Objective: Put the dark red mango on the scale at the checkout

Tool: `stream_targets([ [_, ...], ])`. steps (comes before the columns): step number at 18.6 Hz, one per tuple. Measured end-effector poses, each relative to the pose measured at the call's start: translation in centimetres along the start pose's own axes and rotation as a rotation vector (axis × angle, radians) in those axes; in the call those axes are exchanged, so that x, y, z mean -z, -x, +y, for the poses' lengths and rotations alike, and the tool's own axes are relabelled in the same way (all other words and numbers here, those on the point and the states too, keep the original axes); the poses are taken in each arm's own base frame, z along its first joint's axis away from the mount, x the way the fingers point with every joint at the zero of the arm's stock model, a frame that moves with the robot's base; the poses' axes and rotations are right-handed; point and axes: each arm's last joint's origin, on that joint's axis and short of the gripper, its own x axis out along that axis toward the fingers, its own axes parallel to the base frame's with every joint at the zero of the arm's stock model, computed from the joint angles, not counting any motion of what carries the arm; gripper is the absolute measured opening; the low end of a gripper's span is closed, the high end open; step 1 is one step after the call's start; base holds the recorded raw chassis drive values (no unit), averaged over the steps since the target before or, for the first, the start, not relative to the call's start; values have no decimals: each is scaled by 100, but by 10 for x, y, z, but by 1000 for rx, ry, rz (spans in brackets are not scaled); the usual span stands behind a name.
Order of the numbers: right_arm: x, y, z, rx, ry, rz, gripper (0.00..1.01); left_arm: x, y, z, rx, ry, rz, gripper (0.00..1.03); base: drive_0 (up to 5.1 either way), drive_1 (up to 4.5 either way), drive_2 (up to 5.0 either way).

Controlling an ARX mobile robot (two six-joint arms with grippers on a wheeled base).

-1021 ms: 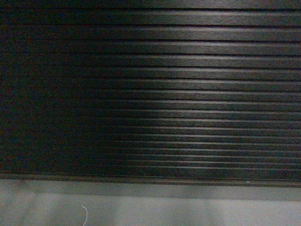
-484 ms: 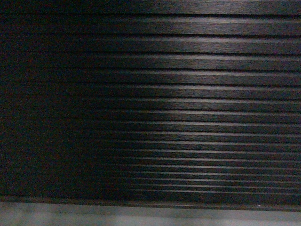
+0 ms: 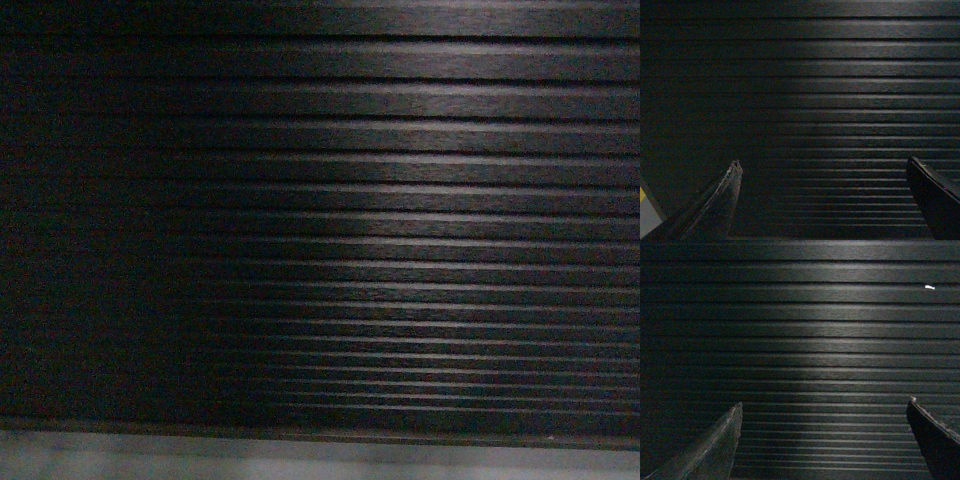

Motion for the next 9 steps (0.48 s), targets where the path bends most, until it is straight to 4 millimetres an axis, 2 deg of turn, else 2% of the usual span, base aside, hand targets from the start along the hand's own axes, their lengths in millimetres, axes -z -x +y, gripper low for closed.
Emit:
stream_targets([
  [9,0,0,0,-1,1,-4,98,0,0,0,-2,0,-1,98,0,0,0],
])
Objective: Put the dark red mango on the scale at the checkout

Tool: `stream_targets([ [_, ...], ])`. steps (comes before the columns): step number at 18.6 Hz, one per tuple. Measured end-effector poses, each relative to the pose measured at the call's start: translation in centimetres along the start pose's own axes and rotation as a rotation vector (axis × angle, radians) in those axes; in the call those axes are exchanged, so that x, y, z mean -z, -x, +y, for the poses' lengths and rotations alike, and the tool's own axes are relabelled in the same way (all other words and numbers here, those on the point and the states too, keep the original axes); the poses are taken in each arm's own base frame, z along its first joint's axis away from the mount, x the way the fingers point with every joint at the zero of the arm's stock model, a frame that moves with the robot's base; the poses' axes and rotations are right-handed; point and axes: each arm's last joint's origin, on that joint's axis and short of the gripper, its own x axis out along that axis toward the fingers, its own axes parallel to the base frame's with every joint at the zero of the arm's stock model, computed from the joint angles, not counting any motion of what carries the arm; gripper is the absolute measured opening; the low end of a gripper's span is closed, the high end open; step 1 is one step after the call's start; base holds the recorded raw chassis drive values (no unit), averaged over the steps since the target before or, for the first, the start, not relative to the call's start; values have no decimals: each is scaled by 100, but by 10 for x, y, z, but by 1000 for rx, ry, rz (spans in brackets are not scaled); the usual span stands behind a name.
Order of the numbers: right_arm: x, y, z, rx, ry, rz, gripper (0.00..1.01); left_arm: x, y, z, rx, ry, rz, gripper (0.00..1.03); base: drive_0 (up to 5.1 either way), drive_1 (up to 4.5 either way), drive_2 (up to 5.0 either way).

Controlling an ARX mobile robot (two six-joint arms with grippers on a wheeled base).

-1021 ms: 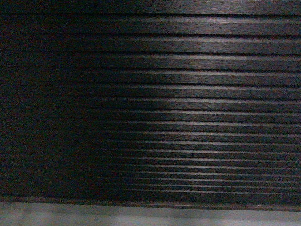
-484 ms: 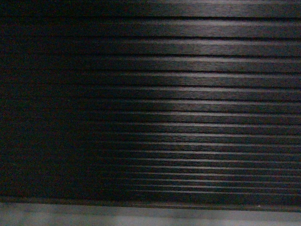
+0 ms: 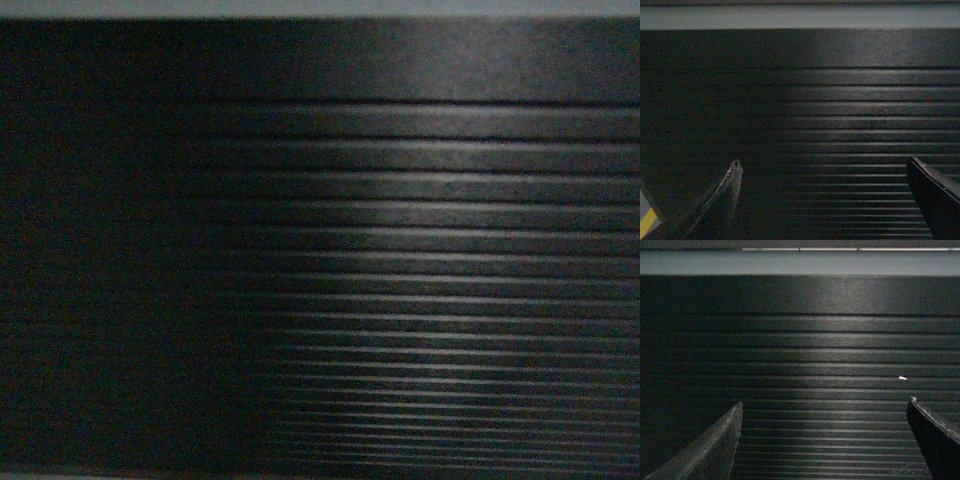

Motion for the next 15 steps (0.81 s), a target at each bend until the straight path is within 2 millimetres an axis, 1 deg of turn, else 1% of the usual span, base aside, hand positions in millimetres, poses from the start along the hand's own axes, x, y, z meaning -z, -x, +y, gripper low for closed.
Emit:
stream_targets([
  [15,0,0,0,2,-2,1,98,0,0,0,3,0,-1,98,0,0,0],
])
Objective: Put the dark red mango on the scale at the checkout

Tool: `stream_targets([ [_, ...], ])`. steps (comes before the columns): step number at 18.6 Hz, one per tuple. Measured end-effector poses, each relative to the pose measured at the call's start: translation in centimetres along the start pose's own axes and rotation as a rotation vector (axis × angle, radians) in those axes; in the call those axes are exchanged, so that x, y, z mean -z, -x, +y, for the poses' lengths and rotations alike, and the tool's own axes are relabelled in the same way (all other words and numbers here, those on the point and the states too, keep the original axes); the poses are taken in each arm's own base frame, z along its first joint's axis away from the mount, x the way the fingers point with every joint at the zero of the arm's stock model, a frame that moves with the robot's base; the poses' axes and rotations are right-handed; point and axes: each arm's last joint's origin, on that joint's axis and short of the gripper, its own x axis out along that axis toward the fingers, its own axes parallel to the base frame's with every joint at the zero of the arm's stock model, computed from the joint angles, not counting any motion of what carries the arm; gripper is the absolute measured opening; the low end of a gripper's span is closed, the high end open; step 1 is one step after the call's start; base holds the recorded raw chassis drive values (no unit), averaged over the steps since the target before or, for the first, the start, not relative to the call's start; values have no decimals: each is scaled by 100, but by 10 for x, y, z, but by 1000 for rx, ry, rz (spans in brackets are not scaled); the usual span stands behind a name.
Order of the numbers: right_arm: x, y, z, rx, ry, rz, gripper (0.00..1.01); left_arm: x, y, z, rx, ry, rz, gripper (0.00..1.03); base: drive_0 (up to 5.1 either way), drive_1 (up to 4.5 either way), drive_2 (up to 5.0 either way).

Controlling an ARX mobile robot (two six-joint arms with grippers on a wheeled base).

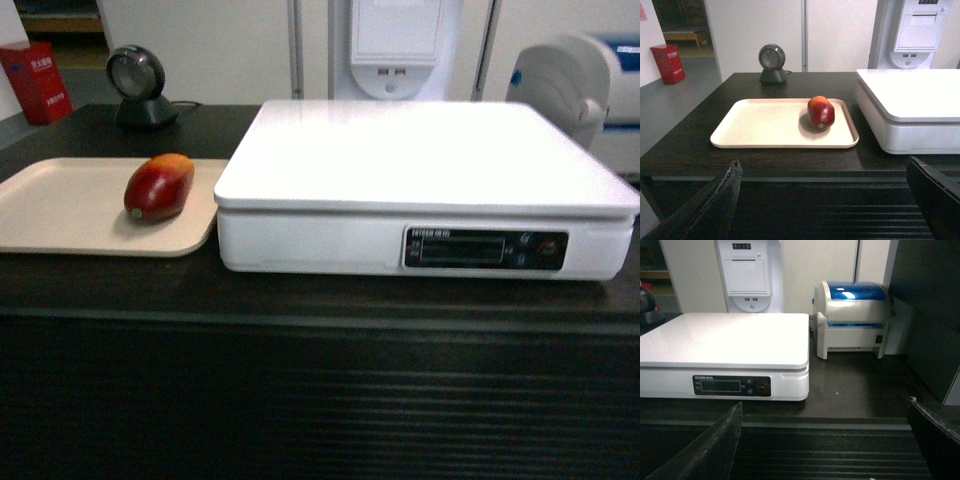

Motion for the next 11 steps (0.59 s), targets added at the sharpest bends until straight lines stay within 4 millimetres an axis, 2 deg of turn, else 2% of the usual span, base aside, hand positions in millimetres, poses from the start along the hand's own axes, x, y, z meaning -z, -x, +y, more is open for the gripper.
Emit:
stream_targets([
  [11,0,0,0,-1,1,-1,98,0,0,0,-1,0,0,98,0,0,0],
])
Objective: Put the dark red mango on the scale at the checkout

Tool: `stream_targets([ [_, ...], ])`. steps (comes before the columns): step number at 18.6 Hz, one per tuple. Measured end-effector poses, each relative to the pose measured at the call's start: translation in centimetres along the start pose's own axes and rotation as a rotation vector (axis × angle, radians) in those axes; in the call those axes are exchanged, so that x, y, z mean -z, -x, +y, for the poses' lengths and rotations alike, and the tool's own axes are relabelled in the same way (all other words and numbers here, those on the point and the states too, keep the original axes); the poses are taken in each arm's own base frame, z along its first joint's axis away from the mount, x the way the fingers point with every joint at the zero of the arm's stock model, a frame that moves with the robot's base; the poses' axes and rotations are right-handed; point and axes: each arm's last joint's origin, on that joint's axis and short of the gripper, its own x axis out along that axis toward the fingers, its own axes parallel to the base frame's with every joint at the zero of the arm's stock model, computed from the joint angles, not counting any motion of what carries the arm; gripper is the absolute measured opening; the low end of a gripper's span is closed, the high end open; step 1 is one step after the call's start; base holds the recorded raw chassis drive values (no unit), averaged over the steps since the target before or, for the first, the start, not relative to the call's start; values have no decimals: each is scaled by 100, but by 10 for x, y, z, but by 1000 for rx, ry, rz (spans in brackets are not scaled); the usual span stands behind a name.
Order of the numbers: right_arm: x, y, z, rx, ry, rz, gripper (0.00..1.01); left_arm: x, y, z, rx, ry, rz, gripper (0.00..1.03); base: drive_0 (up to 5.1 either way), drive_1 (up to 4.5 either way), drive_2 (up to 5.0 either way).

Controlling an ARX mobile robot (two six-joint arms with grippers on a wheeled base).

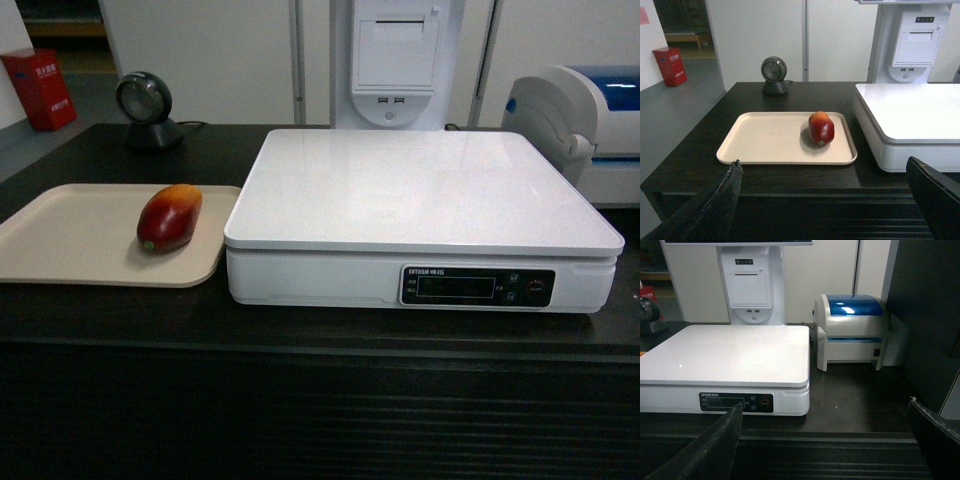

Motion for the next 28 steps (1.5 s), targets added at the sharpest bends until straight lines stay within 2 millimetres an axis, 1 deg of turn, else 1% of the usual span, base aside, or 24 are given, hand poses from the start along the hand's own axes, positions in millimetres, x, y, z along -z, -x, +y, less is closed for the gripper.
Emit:
stream_targets([
  [28,0,0,0,0,0,0,98,0,0,0,0,0,0,98,0,0,0],
])
